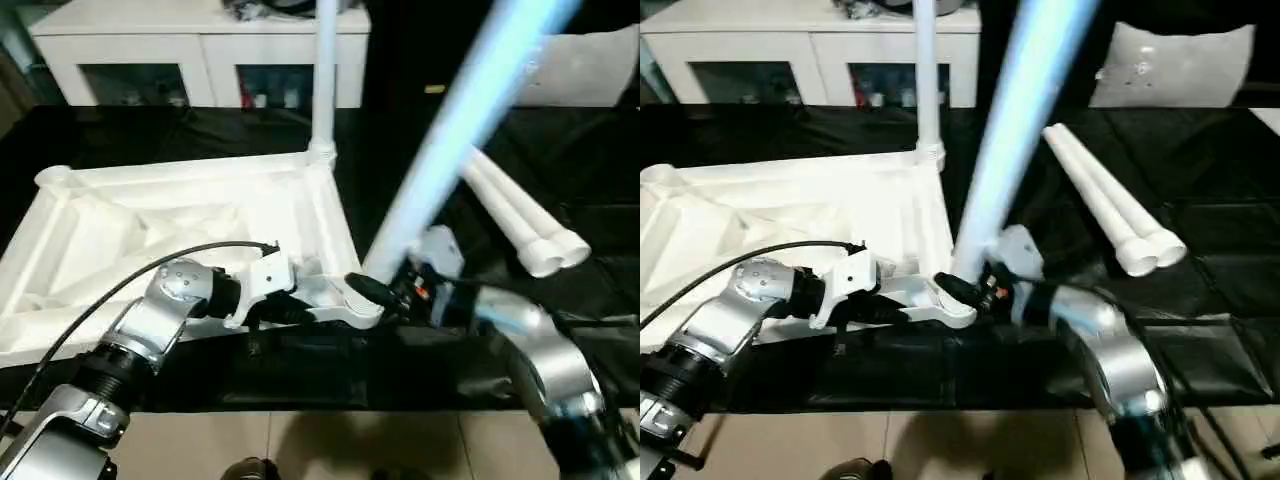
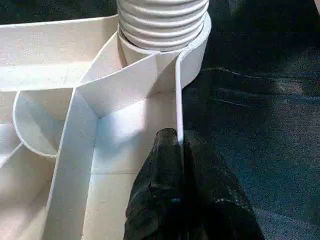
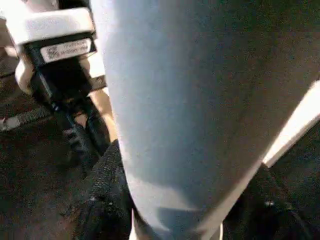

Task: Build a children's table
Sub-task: Insert table leg to table base

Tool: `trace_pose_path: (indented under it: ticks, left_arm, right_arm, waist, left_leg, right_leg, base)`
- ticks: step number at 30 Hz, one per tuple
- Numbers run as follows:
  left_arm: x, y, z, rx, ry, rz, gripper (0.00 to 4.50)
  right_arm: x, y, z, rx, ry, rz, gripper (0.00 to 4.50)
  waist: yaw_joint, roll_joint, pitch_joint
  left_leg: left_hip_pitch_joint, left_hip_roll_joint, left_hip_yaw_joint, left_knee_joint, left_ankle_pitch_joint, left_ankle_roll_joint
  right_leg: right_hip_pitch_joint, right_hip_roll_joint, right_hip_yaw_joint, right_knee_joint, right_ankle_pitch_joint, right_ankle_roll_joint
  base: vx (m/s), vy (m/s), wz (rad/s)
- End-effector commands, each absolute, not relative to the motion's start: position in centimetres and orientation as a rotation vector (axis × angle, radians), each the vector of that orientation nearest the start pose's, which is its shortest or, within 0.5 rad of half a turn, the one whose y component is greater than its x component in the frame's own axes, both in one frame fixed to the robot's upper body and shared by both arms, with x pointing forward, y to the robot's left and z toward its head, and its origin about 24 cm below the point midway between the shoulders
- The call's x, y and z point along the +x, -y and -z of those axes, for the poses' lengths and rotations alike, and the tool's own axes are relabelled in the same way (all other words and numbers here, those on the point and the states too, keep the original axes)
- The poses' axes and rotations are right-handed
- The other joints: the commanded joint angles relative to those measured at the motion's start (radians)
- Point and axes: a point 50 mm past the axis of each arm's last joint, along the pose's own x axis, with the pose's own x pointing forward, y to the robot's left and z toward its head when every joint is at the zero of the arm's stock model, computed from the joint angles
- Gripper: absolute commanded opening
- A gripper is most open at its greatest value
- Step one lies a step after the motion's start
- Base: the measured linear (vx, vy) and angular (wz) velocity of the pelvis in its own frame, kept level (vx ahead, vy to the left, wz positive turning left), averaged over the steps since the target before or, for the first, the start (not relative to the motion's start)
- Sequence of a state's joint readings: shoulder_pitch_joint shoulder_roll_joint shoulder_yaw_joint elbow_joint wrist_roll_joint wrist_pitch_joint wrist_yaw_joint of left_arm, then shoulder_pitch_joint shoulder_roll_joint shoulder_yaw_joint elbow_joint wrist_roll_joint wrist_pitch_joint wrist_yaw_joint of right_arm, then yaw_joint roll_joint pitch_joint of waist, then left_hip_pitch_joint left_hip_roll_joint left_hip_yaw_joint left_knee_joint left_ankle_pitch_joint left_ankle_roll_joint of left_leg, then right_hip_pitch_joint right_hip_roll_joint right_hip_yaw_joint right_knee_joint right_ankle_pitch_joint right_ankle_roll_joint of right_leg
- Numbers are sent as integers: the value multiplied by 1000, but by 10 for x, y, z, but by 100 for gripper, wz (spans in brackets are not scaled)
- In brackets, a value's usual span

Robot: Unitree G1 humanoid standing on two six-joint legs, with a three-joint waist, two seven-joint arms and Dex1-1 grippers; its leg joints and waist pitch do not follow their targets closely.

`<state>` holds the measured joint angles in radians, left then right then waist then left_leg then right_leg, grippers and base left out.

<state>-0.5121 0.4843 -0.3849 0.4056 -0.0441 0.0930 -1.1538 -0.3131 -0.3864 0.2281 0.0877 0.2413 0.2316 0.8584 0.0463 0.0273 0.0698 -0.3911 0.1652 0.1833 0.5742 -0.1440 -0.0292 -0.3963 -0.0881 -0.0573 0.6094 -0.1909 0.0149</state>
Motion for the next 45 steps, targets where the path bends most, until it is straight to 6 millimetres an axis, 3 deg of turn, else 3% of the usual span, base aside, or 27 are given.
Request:
trace_pose_path:
  ticks: [1,2,4,6,8,10,12,13,14,15,16,17,19,20,22,23,24,27,29,32,33,34,36,37,40,41,45]
  left_arm:
    - [302,-142,-65,539,-369,1350,0]
    - [303,-142,-67,544,-366,1350,0]
    - [305,-142,-68,549,-362,1347,0]
    - [310,-141,-71,556,-350,1329,0]
    - [315,-140,-75,559,-336,1309,0]
    - [323,-140,-79,567,-317,1271,0]
    - [329,-139,-83,572,-305,1247,0]
    - [336,-139,-88,578,-284,1221,0]
    - [337,-139,-89,578,-281,1217,0]
    - [338,-139,-90,579,-277,1212,0]
    - [345,-138,-96,580,-261,1190,0]
    - [345,-138,-96,580,-261,1190,0]
    - [350,-139,-101,581,-249,1176,0]
    - [355,-141,-105,600,-245,1164,0]
    - [355,-141,-105,600,-245,1164,0]
    - [359,-143,-109,608,-244,1155,0]
    - [362,-145,-111,612,-245,1149,0]
    - [360,-148,-109,601,-266,1174,0]
    - [352,-152,-102,577,-313,1229,0]
    - [338,-158,-91,526,-359,1247,0]
    - [335,-158,-89,514,-363,1232,0]
    - [331,-160,-86,494,-371,1202,0]
    - [322,-160,-82,470,-376,1150,0]
    - [320,-160,-82,465,-376,1139,0]
    - [305,-155,-80,444,-380,1058,0]
    - [301,-153,-80,445,-383,1039,0]
    - [276,-130,-81,446,-377,1020,0]
  right_arm:
    - [263,127,-28,-152,-438,-1143,189]
    - [261,126,-25,-154,-472,-1189,189]
    - [258,126,-23,-161,-501,-1228,189]
    - [253,125,-19,-162,-530,-1265,188]
    - [251,123,-19,-152,-537,-1275,188]
    - [249,122,-18,-127,-535,-1264,188]
    - [248,122,-18,-108,-535,-1255,188]
    - [248,122,-17,-95,-535,-1238,188]
    - [248,122,-17,-93,-535,-1236,188]
    - [248,122,-16,-89,-535,-1233,188]
    - [248,122,-16,-72,-536,-1219,188]
    - [248,122,-16,-72,-536,-1219,188]
    - [248,122,-16,-59,-536,-1210,188]
    - [249,122,-16,-49,-534,-1203,188]
    - [249,122,-16,-49,-534,-1203,188]
    - [249,121,-18,-39,-530,-1197,188]
    - [250,121,-18,-33,-527,-1191,188]
    - [253,119,-20,-17,-521,-1171,188]
    - [258,118,-20,-17,-513,-1139,188]
    - [269,117,-20,-16,-487,-1045,188]
    - [271,116,-20,-19,-479,-1023,188]
    - [276,115,-21,-24,-466,-989,188]
    - [281,113,-23,-20,-442,-952,188]
    - [283,113,-24,-17,-436,-943,188]
    - [289,111,-28,-38,-411,-907,188]
    - [291,111,-29,-42,-405,-897,188]
    - [296,108,-32,-59,-393,-896,188]
  waist:
    - [1,2,-28]
    - [-1,5,-20]
    - [-1,0,-24]
    - [0,9,-23]
    - [2,4,-22]
    - [5,13,-15]
    - [8,4,-13]
    - [14,31,1]
    - [7,16,5]
    - [10,14,7]
    - [9,33,15]
    - [5,23,13]
    - [3,34,20]
    - [5,53,20]
    - [1,49,27]
    - [-1,51,32]
    - [-2,62,38]
    - [1,64,38]
    - [2,64,38]
    - [0,51,37]
    - [-3,42,38]
    - [-3,47,38]
    - [-9,44,35]
    - [-12,50,33]
    - [-12,43,28]
    - [-16,44,32]
    - [-15,33,30]
  left_leg:
    - [40,60,-45,-84,-590,-53]
    - [39,59,-47,-86,-607,-55]
    - [44,60,-47,-88,-618,-56]
    - [40,61,-45,-94,-588,-49]
    - [40,62,-37,-96,-550,-34]
    - [40,60,-37,-97,-557,-33]
    - [47,59,-38,-96,-577,-35]
    - [52,58,-46,-99,-611,-45]
    - [56,55,-41,-99,-634,-43]
    - [72,55,-50,-96,-678,-54]
    - [75,53,-54,-97,-698,-55]
    - [73,54,-59,-101,-705,-56]
    - [69,56,-67,-113,-732,-59]
    - [70,56,-69,-116,-737,-62]
    - [79,59,-70,-123,-780,-67]
    - [69,64,-74,-133,-795,-70]
    - [72,65,-73,-144,-837,-75]
    - [75,65,-68,-153,-857,-82]
    - [72,66,-68,-155,-848,-87]
    - [55,62,-80,-146,-773,-86]
    - [50,58,-79,-137,-699,-69]
    - [43,61,-81,-133,-621,-58]
    - [33,67,-81,-137,-583,-60]
    - [33,67,-78,-140,-588,-62]
    - [42,68,-65,-136,-573,-60]
    - [35,68,-63,-136,-548,-55]
    - [49,63,-53,-120,-527,-33]
  right_leg:
    - [-2,-68,47,-120,-601,-123]
    - [-4,-67,46,-121,-605,-121]
    - [-2,-66,48,-120,-590,-119]
    - [3,-65,50,-116,-514,-139]
    - [5,-61,54,-114,-426,-170]
    - [5,-63,53,-115,-451,-174]
    - [4,-66,53,-124,-519,-157]
    - [-4,-72,52,-132,-612,-129]
    - [-9,-64,49,-147,-661,-109]
    - [-10,-68,41,-155,-729,-85]
    - [-13,-68,36,-158,-754,-75]
    - [-1,-69,27,-162,-757,-66]
    - [8,-71,16,-166,-747,-56]
    - [9,-72,16,-165,-734,-59]
    - [8,-67,5,-174,-704,-64]
    - [19,-69,3,-167,-667,-72]
    - [18,-61,-5,-171,-665,-70]
    - [24,-67,-10,-160,-629,-82]
    - [26,-76,-10,-156,-645,-83]
    - [35,-103,1,-158,-699,-82]
    - [31,-113,6,-171,-733,-81]
    - [36,-121,11,-169,-721,-94]
    - [41,-109,11,-152,-643,-121]
    - [39,-98,11,-146,-594,-132]
    - [29,-89,21,-137,-505,-170]
    - [32,-89,23,-131,-482,-185]
    - [23,-88,33,-139,-573,-168]
  base:
    - [0,0,0]
    - [0,0,0]
    - [0,0,0]
    - [0,0,0]
    - [0,0,0]
    - [0,0,0]
    - [0,0,0]
    - [0,0,0]
    - [0,0,0]
    - [0,0,0]
    - [0,0,0]
    - [0,0,0]
    - [0,0,0]
    - [0,0,0]
    - [0,0,0]
    - [0,0,0]
    - [0,0,0]
    - [0,0,0]
    - [0,0,0]
    - [11,-3,-6]
    - [32,-11,-20]
    - [32,-11,-20]
    - [23,-1,-21]
    - [19,4,-21]
    - [0,0,0]
    - [0,0,0]
    - [0,0,0]
